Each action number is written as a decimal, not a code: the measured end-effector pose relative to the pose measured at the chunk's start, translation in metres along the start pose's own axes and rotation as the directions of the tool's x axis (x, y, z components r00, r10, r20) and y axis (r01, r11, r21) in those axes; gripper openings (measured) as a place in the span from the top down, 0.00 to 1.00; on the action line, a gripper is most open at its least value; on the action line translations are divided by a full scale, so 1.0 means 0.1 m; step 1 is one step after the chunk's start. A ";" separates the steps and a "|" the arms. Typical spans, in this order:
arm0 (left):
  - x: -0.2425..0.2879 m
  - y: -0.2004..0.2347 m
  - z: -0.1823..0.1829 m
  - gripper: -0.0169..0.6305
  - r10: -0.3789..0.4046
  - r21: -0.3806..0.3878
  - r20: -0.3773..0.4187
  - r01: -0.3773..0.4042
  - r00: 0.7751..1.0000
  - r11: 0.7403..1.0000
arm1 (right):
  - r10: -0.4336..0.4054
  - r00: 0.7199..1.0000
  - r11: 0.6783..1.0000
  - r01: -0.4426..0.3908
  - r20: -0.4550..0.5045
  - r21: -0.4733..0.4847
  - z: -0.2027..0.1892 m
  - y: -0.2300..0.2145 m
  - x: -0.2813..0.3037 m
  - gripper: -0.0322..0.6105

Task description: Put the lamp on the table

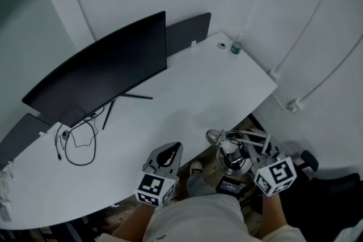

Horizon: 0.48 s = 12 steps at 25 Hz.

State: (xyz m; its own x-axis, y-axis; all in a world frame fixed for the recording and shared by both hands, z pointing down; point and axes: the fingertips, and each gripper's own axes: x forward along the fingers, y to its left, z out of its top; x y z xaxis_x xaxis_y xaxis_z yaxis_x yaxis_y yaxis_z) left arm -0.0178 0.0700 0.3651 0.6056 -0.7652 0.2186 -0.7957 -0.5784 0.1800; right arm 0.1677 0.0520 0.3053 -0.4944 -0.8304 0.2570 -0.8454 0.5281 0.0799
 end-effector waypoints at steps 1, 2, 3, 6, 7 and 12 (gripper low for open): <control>0.07 0.02 0.02 0.97 0.003 -0.001 0.000 -0.003 1.000 1.000 | 0.007 1.000 1.000 -0.007 0.001 -0.002 0.02 -0.05 0.06 0.88; 0.14 0.04 0.03 0.97 0.007 -0.002 0.000 -0.007 1.000 1.000 | 0.014 1.000 1.000 -0.014 0.001 -0.005 0.03 -0.10 0.12 0.88; 0.21 0.05 0.05 0.97 0.011 -0.002 0.000 -0.011 1.000 1.000 | 0.021 1.000 1.000 -0.021 0.002 -0.008 0.04 -0.15 0.18 0.88; 0.39 0.11 0.11 0.97 0.027 -0.002 -0.003 -0.027 1.000 1.000 | 0.040 0.999 0.999 -0.040 0.005 -0.020 0.08 -0.30 0.33 0.88; 0.44 0.13 0.14 0.97 0.034 -0.002 -0.004 -0.034 0.999 0.999 | 0.048 0.999 0.999 -0.047 0.004 -0.025 0.10 -0.34 0.39 0.88; 0.75 0.25 0.23 0.97 0.073 -0.010 -0.007 -0.073 0.997 0.997 | 0.101 0.995 0.994 -0.100 0.010 -0.039 0.17 -0.52 0.67 0.88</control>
State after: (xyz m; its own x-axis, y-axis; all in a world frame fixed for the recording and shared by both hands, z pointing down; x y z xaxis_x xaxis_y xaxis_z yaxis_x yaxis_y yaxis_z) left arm 0.0074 -0.0084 0.3643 0.5459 -0.8032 0.2383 -0.8377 -0.5181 0.1727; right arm 0.1756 -0.0337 0.3023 -0.5789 -0.7748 0.2542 -0.7831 0.6151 0.0913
